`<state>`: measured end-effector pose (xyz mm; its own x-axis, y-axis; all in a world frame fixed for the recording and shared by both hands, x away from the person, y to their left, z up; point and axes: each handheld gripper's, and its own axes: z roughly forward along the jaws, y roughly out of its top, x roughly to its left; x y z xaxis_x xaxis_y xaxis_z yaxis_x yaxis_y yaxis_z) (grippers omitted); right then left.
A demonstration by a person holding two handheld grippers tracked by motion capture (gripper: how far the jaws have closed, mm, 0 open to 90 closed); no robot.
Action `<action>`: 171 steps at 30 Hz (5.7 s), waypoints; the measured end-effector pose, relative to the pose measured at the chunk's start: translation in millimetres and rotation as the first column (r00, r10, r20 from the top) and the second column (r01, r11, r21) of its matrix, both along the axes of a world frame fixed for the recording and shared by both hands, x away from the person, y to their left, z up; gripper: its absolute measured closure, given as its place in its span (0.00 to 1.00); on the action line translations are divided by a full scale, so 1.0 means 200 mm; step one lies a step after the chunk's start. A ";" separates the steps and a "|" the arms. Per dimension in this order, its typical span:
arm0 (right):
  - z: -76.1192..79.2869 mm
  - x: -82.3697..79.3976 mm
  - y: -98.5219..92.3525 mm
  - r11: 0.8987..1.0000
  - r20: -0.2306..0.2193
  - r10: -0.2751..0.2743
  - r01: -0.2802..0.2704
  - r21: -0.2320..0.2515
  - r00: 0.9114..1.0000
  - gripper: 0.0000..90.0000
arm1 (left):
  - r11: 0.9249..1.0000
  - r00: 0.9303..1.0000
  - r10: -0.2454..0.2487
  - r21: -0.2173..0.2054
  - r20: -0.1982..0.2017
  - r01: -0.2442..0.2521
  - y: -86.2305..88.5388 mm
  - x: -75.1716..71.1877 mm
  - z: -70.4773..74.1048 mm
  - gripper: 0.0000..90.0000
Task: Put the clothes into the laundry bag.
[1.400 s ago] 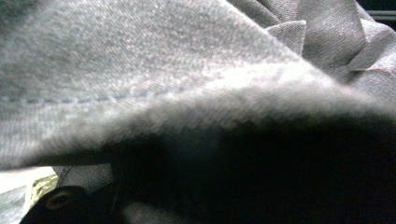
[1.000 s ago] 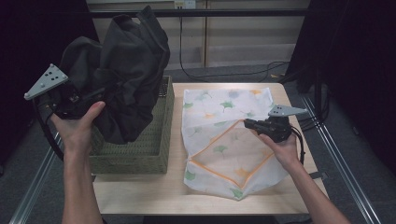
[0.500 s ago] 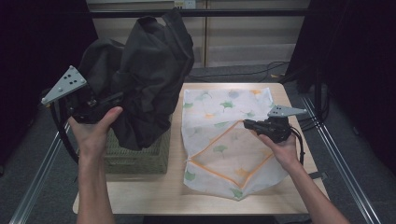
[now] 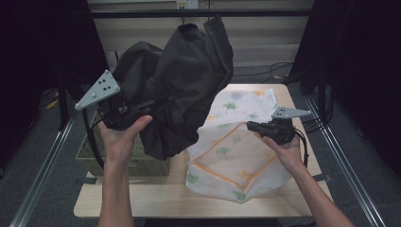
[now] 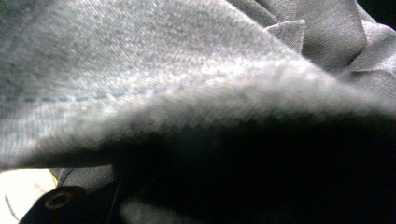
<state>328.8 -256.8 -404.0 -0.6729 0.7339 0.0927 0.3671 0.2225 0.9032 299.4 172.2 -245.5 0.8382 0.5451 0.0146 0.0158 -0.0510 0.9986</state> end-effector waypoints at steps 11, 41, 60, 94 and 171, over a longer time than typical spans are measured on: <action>0.03 0.00 0.00 0.999 0.019 0.013 -0.013 0.031 1.000 0.99 | 0.994 0.995 -0.102 -0.048 -0.007 0.102 -0.08 -0.09 -0.06 0.66; 0.01 0.01 0.01 0.999 -0.005 0.025 -0.025 0.042 1.000 0.99 | 0.944 0.933 -0.315 0.043 -0.173 0.327 -0.42 -0.11 -0.57 0.65; -0.03 0.02 0.01 1.000 -0.039 0.014 -0.014 0.007 0.999 0.99 | 0.875 0.898 -0.365 0.239 -0.246 0.421 -0.53 -0.09 -0.97 0.65; -0.08 0.05 -0.02 1.000 -0.076 -0.014 0.014 -0.001 0.997 0.99 | 0.911 0.902 -0.325 0.161 -0.284 0.379 -0.48 -0.09 -0.87 0.17; 0.06 -0.06 -0.07 0.998 0.008 -0.025 0.025 0.054 1.000 0.99 | 0.896 0.910 -0.217 0.297 -0.355 0.330 -0.80 0.24 -0.99 0.43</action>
